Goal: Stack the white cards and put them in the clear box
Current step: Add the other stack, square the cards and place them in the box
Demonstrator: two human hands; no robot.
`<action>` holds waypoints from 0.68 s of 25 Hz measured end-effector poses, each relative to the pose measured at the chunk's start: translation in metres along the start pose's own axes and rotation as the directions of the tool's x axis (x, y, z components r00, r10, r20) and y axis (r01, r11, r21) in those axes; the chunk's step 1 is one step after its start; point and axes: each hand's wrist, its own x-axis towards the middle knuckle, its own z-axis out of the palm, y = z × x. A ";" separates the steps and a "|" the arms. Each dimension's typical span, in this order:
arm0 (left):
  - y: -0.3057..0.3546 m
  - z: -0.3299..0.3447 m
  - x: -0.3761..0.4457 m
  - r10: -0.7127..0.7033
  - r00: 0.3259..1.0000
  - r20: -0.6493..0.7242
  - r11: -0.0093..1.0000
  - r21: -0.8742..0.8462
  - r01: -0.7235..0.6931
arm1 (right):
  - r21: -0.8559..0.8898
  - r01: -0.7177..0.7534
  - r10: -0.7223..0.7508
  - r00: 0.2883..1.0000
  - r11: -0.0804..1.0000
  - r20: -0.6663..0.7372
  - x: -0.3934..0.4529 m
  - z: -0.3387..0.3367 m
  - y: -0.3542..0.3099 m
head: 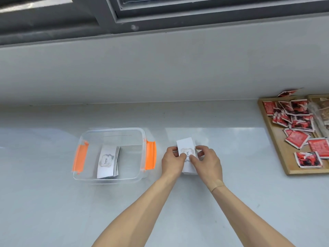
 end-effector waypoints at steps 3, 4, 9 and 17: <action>-0.002 -0.003 0.001 -0.034 0.999 0.009 0.998 0.059 0.033 | 0.016 -0.068 0.068 0.998 0.998 -0.003 -0.003 0.000 0.005; -0.002 -0.003 0.000 -0.050 0.999 0.012 0.994 0.103 0.048 | -0.007 -0.095 0.095 0.995 0.995 0.007 -0.004 0.001 0.005; 0.006 -0.001 -0.007 -0.095 0.995 0.012 0.960 0.267 0.088 | -0.018 -0.254 0.255 0.963 0.967 0.082 0.004 0.007 -0.006; -0.006 -0.026 -0.039 -0.257 0.926 0.278 0.941 -0.147 0.305 | 0.215 -0.259 0.220 0.957 0.942 0.189 -0.027 -0.001 -0.017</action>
